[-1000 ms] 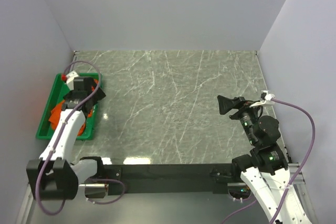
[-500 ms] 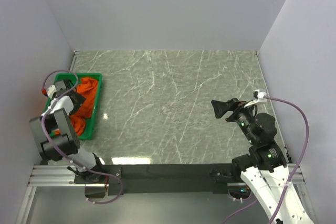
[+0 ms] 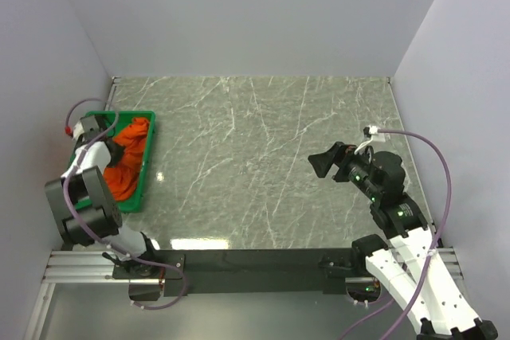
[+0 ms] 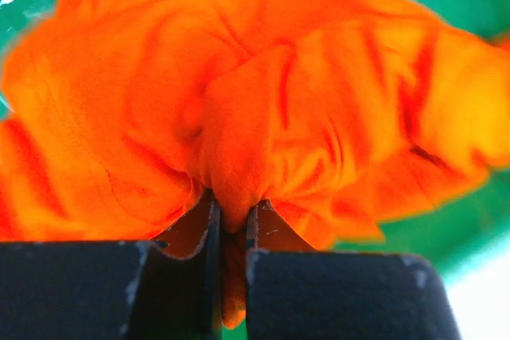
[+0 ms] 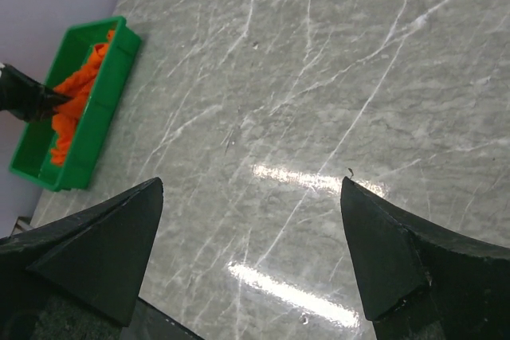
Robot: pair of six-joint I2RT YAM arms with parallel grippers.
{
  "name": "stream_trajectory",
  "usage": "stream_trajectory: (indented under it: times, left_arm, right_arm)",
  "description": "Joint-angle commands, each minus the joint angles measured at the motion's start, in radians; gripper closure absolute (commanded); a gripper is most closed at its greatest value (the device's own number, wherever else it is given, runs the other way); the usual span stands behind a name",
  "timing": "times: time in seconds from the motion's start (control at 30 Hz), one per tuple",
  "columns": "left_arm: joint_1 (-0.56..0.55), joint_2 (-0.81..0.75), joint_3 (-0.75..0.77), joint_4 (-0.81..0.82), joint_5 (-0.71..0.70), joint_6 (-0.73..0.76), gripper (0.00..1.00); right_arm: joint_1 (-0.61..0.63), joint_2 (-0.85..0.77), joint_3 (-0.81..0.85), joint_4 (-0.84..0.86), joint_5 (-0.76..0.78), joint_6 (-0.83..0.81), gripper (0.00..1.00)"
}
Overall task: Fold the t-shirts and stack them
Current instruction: Grab the tshirt from the pile, then move the tshirt to the center of the board
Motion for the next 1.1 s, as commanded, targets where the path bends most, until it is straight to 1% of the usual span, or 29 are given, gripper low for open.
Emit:
stream_trajectory:
  times: [0.0, 0.03, 0.07, 0.1, 0.17, 0.2, 0.27, 0.3, 0.37, 0.4, 0.43, 0.47, 0.5, 0.53, 0.57, 0.6, 0.63, 0.67, 0.7, 0.73, 0.77, 0.8, 0.87, 0.9, 0.93, 1.0, 1.03, 1.07]
  left_arm:
    - [-0.125, -0.171, 0.117, -0.038, -0.008, 0.000, 0.99]
    - [-0.156, -0.221, 0.147, -0.081, -0.020, 0.000, 0.99]
    - [-0.189, -0.243, 0.208, -0.103, -0.055, -0.003, 0.99]
    - [-0.263, -0.286, 0.237, -0.118, -0.071, -0.001, 0.99]
    - [-0.349, -0.323, 0.323, -0.161, -0.111, -0.003, 0.99]
    - [-0.421, -0.340, 0.351, -0.169, -0.127, -0.004, 0.99]
    - [-0.516, -0.386, 0.420, -0.184, -0.114, -0.030, 0.99]
    - [-0.592, -0.403, 0.440, -0.186, -0.097, -0.050, 0.99]
    - [-0.677, -0.414, 0.486, -0.180, -0.089, -0.053, 0.99]
    - [-0.752, -0.411, 0.497, -0.181, -0.082, -0.046, 0.99]
    - [-0.789, -0.405, 0.519, -0.186, -0.074, -0.041, 0.99]
    - [-0.820, -0.397, 0.527, -0.189, -0.056, -0.034, 0.99]
    - [-0.879, -0.377, 0.533, -0.190, -0.037, -0.023, 0.99]
    - [-0.907, -0.368, 0.533, -0.186, -0.001, -0.015, 0.99]
    - [-0.962, -0.351, 0.524, -0.171, 0.012, 0.005, 0.99]
    - [-0.986, -0.342, 0.511, -0.158, 0.015, 0.020, 0.97]
    - [-1.004, -0.330, 0.469, -0.145, 0.013, 0.034, 0.91]
    - [-1.018, -0.317, 0.449, -0.135, 0.020, 0.045, 0.79]
    - [-1.027, -0.279, 0.432, -0.137, 0.029, 0.058, 0.47]
    - [-1.030, -0.258, 0.411, -0.150, 0.030, 0.058, 0.35]
    - [-1.032, -0.238, 0.400, -0.160, 0.024, 0.052, 0.27]
    - [-1.035, -0.213, 0.385, -0.164, 0.021, 0.033, 0.17]
    - [-1.036, -0.211, 0.311, -0.152, 0.013, -0.001, 0.11]
    - [-1.038, -0.236, 0.279, -0.137, 0.012, -0.039, 0.06]
    - [-1.038, -0.253, 0.206, -0.100, 0.009, -0.061, 0.04]
    - [-1.036, -0.308, 0.129, -0.063, 0.023, -0.111, 0.03]
    - [-1.039, -0.320, 0.066, -0.052, 0.029, -0.122, 0.03]
    - [-1.041, -0.328, 0.038, -0.051, 0.032, -0.135, 0.03]
  right_arm:
    - [0.006, -0.006, 0.081, 0.002, 0.009, -0.013, 0.02]
    - [0.008, -0.006, 0.089, -0.001, 0.017, -0.015, 0.02]
    - [0.006, -0.007, 0.101, -0.003, 0.025, -0.018, 0.02]
    - [0.006, -0.007, 0.107, -0.009, 0.028, -0.021, 0.02]
    - [0.008, -0.012, 0.121, -0.015, 0.040, -0.033, 0.02]
    - [0.008, -0.016, 0.124, -0.021, 0.049, -0.036, 0.02]
    - [0.006, -0.029, 0.129, -0.026, 0.072, -0.036, 0.02]
    - [0.005, -0.033, 0.127, -0.026, 0.092, -0.039, 0.02]
    - [0.006, -0.049, 0.129, -0.027, 0.108, -0.042, 0.02]
    - [0.005, -0.052, 0.130, -0.024, 0.124, -0.041, 0.02]
    - [0.006, -0.061, 0.129, -0.023, 0.129, -0.041, 0.02]
    - [0.006, -0.062, 0.130, -0.021, 0.132, -0.041, 0.02]
    - [0.006, -0.062, 0.131, -0.021, 0.134, -0.044, 0.02]
    - [0.006, -0.061, 0.132, -0.023, 0.132, -0.046, 0.02]
    - [0.006, -0.058, 0.134, -0.030, 0.137, -0.046, 0.02]
    - [0.006, -0.055, 0.135, -0.035, 0.143, -0.044, 0.02]
    - [0.006, -0.046, 0.135, -0.040, 0.147, -0.047, 0.02]
    - [0.008, -0.039, 0.132, -0.044, 0.143, -0.053, 0.02]
    - [0.006, -0.024, 0.131, -0.050, 0.132, -0.068, 0.02]
    - [0.006, -0.015, 0.132, -0.055, 0.106, -0.076, 0.02]
    - [0.006, -0.004, 0.137, -0.059, 0.086, -0.084, 0.02]
    - [0.008, 0.025, 0.140, -0.073, 0.068, -0.095, 0.02]
    - [0.006, 0.060, 0.160, -0.095, 0.025, -0.102, 0.02]
    - [0.008, 0.103, 0.166, -0.119, 0.016, -0.108, 0.02]
    - [0.008, 0.124, 0.172, -0.130, 0.008, -0.108, 0.01]
    - [0.015, 0.192, 0.183, -0.139, -0.024, -0.105, 0.01]
    - [0.021, 0.216, 0.186, -0.141, -0.032, -0.102, 0.01]
    - [0.044, 0.241, 0.190, -0.138, -0.035, -0.099, 0.02]
